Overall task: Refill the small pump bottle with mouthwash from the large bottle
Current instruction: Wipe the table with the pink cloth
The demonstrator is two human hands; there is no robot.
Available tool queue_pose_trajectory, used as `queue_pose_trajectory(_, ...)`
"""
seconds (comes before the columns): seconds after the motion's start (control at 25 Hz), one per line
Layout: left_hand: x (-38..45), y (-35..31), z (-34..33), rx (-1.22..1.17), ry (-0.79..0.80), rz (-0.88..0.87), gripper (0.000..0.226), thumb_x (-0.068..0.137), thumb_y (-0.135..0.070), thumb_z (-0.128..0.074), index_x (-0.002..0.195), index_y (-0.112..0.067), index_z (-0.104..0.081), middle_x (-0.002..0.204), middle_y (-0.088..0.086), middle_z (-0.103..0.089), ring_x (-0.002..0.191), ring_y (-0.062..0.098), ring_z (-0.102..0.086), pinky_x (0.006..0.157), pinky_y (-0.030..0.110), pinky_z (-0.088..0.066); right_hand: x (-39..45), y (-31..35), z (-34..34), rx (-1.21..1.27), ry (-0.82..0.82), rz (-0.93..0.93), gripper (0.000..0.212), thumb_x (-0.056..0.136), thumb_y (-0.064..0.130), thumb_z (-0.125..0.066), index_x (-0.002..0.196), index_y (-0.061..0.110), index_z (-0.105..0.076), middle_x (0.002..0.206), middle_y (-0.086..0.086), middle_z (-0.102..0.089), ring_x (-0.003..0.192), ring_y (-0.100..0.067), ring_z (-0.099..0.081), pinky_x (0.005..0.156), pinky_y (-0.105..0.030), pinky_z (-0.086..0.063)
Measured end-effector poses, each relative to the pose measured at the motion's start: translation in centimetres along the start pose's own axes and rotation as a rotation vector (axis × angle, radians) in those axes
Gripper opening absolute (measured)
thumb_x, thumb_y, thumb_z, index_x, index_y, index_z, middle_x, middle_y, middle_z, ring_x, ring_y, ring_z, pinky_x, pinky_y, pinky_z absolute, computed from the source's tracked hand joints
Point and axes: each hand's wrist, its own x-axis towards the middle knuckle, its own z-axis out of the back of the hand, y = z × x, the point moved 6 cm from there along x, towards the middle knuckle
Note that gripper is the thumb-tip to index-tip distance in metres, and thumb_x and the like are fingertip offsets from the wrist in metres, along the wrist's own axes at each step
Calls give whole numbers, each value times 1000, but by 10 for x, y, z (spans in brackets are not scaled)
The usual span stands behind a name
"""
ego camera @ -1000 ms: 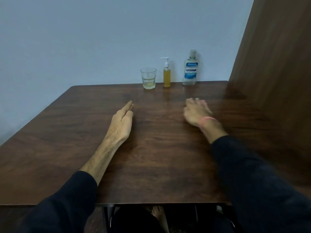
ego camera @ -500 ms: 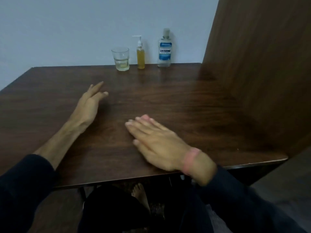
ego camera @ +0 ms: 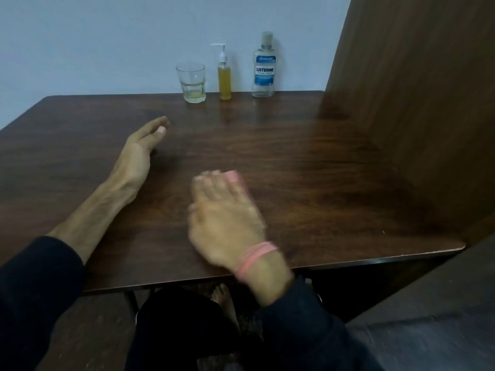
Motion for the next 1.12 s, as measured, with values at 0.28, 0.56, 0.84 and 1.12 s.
queue_pose_trajectory(0.28,-2,3,7,-96,-15,12,45,123,-29,-45,163,-16,-60,162,-3,-66,143,-8,-59,136,31,-32,-42,-6,9,71,22,165,61,104,29,-39,162,14,-48,168,-5,-48,161,-22,-37,135,-40,-17)
queue_pose_trajectory(0.56,-8,-4,10,-170,-27,26,54,120,-45,-41,165,-21,-58,162,-4,-68,157,8,-54,139,43,-28,9,-156,46,44,208,-360,57,118,38,-24,174,32,-13,181,13,-4,168,-13,6,133,-32,7)
queue_pose_trajectory(0.84,-7,-1,16,-287,-53,100,54,121,-50,-39,158,-21,-65,152,-1,-77,154,13,-60,139,49,-31,61,53,-18,65,154,209,60,114,32,-35,171,18,-25,180,0,-23,169,-21,-8,137,-44,1)
queue_pose_trajectory(1.12,-4,9,23,-348,-71,97,58,118,-55,-44,154,-16,-70,146,1,-81,148,14,-67,135,43,-41,-22,-23,13,90,85,203,58,111,34,-34,169,25,-36,176,8,-33,166,-11,-18,135,-32,-5)
